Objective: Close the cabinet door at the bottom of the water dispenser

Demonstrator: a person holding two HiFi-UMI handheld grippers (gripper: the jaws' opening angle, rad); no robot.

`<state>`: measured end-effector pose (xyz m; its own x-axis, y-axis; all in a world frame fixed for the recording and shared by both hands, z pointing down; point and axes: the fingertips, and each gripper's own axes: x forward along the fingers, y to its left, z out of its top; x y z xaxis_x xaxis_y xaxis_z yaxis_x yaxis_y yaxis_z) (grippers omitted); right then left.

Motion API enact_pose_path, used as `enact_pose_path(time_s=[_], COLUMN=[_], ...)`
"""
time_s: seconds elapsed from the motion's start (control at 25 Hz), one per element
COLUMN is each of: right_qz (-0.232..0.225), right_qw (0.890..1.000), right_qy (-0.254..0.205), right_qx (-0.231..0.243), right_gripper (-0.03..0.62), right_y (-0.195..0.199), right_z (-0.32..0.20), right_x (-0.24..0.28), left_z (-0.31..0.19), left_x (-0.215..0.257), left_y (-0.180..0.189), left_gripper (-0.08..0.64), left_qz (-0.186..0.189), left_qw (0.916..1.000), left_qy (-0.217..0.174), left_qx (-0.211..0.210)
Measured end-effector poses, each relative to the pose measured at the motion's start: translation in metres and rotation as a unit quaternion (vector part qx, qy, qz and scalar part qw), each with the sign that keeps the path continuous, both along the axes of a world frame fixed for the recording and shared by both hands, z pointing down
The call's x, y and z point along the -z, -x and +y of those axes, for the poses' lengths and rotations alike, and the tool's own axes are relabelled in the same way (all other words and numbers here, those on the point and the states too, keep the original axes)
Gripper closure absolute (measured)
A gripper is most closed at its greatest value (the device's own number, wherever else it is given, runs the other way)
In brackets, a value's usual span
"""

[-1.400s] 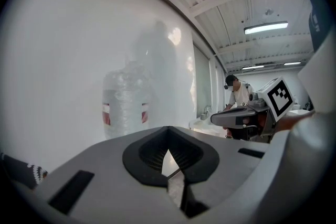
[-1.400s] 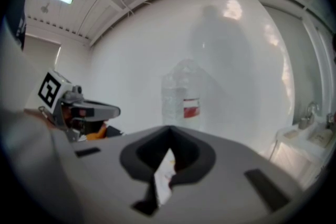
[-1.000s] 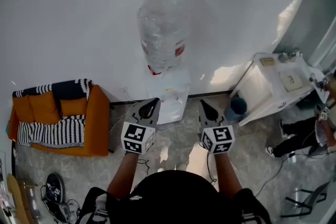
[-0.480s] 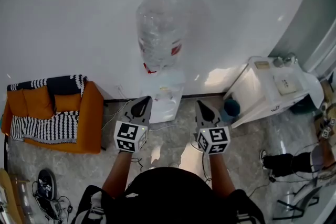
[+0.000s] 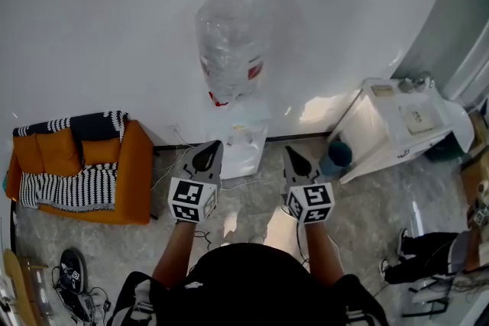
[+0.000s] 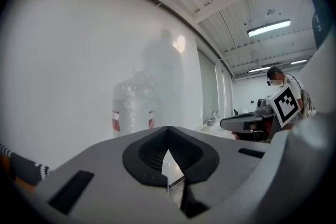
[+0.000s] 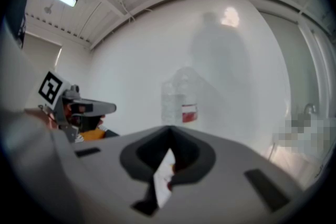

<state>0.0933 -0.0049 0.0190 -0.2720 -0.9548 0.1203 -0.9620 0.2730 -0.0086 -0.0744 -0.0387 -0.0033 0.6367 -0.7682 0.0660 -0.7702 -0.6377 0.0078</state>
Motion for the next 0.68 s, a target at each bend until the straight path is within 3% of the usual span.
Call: enact_pose_path(time_s=[0.68], right_qz=[0.009], right_qw=[1.000], right_qy=[0.007], right_qx=[-0.010], right_gripper=[0.558], right_y=[-0.012], right_z=[-0.005], right_x=[-0.007], left_z=[-0.005], left_x=[-0.005], left_y=[-0.010], left_gripper=[0.548], left_qz=[-0.007], left_qw=[1.0000], left_qy=[0.001], left_qx=[-0.006])
